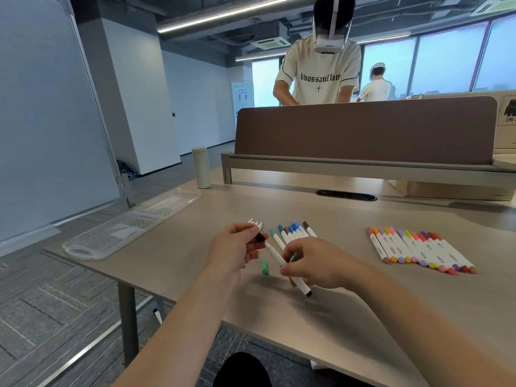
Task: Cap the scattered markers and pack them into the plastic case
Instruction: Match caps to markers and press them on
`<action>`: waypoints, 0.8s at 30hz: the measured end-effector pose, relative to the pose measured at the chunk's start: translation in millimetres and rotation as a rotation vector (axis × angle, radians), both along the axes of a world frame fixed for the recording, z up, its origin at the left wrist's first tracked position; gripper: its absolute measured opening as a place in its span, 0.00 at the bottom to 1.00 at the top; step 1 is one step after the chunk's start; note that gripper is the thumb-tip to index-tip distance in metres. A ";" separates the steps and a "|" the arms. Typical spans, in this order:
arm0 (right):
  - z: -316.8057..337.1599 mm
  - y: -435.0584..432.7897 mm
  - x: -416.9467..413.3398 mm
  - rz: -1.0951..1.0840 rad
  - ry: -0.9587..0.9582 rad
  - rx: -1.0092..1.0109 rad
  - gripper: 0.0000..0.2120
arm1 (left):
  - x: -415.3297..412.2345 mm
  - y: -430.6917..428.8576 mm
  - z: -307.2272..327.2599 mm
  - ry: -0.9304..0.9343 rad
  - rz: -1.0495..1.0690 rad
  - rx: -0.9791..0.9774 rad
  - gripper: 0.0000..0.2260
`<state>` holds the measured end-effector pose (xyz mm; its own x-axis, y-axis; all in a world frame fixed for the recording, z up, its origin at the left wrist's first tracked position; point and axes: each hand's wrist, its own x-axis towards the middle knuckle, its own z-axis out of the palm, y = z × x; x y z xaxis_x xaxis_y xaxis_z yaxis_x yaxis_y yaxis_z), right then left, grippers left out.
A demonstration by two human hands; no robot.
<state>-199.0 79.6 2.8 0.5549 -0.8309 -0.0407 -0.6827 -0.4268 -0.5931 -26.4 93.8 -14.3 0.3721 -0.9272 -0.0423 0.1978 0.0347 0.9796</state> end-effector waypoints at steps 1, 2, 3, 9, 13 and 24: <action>-0.2 -0.1 0.2 -0.003 0.002 0.001 0.04 | -0.9 -0.1 -0.2 -0.007 -0.002 0.001 0.02; -0.4 -0.5 0.4 -0.006 0.007 0.000 0.04 | -1.7 0.1 -0.4 -0.017 -0.001 0.003 0.02; -0.6 -0.7 0.8 -0.008 0.012 -0.001 0.04 | -2.3 0.1 -0.9 -0.030 0.001 0.003 0.02; -1.8 -1.0 4.0 -0.028 -0.012 -0.080 0.07 | -5.2 -0.8 -2.9 -0.290 0.050 -0.016 0.01; -0.9 -3.3 11.0 -0.035 -0.001 -0.121 0.04 | -9.0 -1.5 -4.2 -0.408 0.084 -0.039 0.01; -6.9 -44.0 29.5 -0.266 0.133 -0.131 0.10 | 28.2 -26.4 -1.4 -0.393 0.112 0.022 0.10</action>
